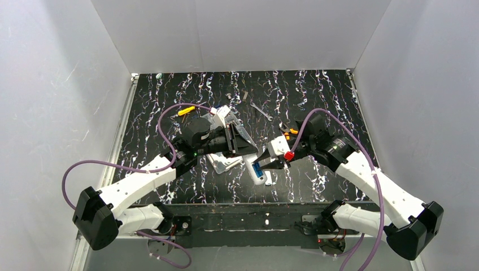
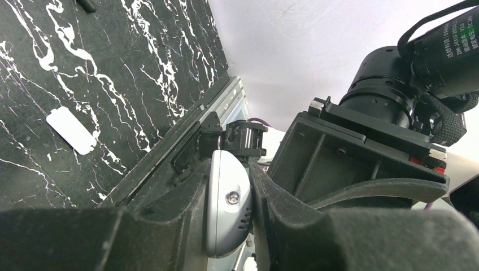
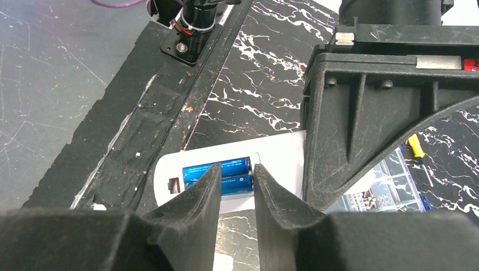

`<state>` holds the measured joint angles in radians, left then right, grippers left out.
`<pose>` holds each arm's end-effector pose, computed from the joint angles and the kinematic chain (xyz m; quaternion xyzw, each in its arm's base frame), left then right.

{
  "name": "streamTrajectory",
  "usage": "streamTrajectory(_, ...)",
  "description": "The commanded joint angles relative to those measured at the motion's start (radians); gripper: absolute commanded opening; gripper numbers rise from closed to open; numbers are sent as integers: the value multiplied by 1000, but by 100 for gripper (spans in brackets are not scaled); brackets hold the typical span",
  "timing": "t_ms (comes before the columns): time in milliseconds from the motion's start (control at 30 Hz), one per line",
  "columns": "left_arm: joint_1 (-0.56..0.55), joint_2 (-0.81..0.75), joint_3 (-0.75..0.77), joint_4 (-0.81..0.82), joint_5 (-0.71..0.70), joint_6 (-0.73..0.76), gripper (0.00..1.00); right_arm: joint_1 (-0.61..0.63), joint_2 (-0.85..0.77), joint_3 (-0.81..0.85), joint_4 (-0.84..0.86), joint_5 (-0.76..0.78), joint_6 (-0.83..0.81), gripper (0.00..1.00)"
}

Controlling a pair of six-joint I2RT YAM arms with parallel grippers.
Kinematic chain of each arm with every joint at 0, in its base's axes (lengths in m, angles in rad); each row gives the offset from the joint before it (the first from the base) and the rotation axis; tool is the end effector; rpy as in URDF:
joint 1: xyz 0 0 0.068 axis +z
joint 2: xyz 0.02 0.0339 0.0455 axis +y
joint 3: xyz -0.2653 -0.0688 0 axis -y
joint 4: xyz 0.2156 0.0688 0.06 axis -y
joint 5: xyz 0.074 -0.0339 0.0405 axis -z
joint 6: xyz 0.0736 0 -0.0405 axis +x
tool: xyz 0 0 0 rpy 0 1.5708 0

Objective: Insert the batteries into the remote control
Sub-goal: Load the battery into the remote control.

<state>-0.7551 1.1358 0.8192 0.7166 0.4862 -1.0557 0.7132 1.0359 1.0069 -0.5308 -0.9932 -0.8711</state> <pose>0.1657 -0.2031 0.3981 0.1181 0.5603 -0.7185 0.3948 0.1100 0.1767 0.3348 -0.7096 0.3760 0.3820 0.4573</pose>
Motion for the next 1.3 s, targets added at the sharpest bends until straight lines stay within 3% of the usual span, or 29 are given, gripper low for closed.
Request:
streamTrajectory(0,0,-25,10,93,1,-25,0,-1,4,7,-29,-3,3,34)
streamTrajectory(767,0,-42,53,135,3,-100,0,-2,-58,-114,28,-11,80,19)
streamTrajectory(1267,0,-50,100,115,11,-104,0,-1,-101,-202,64,-11,140,18)
